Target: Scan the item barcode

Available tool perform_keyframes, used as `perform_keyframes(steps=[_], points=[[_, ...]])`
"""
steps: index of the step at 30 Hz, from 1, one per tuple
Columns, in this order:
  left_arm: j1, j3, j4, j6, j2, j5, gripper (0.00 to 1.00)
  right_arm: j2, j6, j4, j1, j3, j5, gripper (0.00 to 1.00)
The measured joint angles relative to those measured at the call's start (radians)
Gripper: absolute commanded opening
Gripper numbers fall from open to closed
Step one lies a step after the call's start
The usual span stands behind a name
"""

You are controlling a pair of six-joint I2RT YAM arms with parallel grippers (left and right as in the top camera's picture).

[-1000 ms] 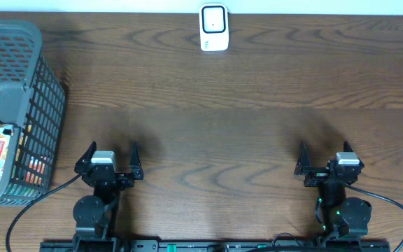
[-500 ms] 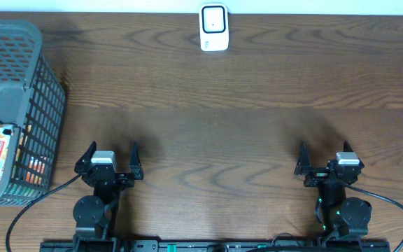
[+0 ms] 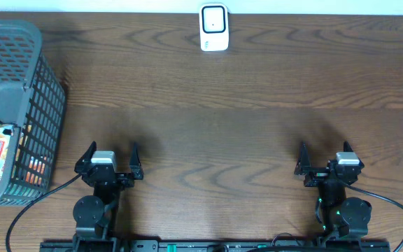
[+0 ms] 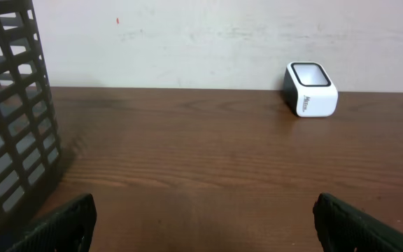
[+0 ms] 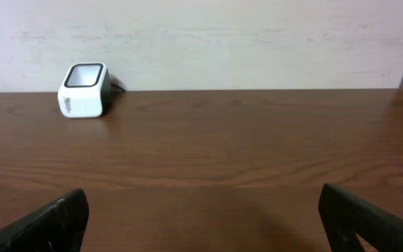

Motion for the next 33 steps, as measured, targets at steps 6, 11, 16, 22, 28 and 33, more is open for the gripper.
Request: perform_keyframes(steps=[6, 11, 16, 22, 28, 33], points=[[0.0, 0.0, 0.0, 0.0, 0.0, 0.0, 0.97, 0.0, 0.0, 0.0, 0.0, 0.0, 0.0, 0.99], [0.0, 0.0, 0.0, 0.0, 0.0, 0.0, 0.98, 0.0, 0.0, 0.0, 0.0, 0.0, 0.0, 0.99], [0.0, 0.0, 0.0, 0.0, 0.0, 0.0, 0.98, 0.0, 0.0, 0.0, 0.0, 0.0, 0.0, 0.99], [0.0, 0.0, 0.0, 0.0, 0.0, 0.0, 0.98, 0.0, 0.0, 0.0, 0.0, 0.0, 0.0, 0.99], [0.0, 0.0, 0.014, -0.109, 0.0, 0.095, 0.98, 0.0, 0.0, 0.0, 0.0, 0.0, 0.0, 0.99], [-0.003, -0.002, 0.055, -0.385, 0.0, 0.334, 0.98, 0.0, 0.0, 0.0, 0.0, 0.0, 0.0, 0.99]])
